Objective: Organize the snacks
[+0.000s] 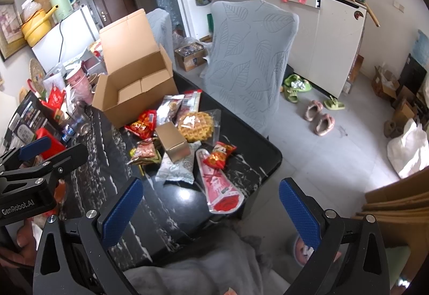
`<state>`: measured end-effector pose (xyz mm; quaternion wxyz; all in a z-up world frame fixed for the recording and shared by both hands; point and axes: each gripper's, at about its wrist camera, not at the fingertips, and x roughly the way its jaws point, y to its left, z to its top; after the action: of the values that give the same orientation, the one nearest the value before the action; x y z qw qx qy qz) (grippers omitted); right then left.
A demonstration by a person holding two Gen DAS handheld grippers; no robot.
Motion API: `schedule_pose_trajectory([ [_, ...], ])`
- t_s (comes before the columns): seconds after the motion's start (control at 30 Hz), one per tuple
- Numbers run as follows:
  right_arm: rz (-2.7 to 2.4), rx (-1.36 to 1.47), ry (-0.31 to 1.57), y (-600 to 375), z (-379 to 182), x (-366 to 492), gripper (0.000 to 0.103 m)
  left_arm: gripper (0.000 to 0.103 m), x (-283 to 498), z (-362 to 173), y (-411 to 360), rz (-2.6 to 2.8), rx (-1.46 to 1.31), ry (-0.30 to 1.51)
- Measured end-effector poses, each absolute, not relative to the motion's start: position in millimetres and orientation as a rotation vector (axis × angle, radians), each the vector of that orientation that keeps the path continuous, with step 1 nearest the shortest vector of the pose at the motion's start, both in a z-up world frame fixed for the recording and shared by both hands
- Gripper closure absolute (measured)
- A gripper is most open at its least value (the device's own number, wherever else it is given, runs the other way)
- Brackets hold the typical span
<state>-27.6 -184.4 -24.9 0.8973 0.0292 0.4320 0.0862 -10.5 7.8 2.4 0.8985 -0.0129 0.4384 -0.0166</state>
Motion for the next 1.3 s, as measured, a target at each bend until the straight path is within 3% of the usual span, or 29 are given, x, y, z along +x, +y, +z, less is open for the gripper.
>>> schedule_pose_trajectory([
  [1.3,0.249,0.1,0.986,-184.9,-52.9,-0.6,0.0,0.0,21.1,-22.7,25.5,-0.032,-0.118,0.998],
])
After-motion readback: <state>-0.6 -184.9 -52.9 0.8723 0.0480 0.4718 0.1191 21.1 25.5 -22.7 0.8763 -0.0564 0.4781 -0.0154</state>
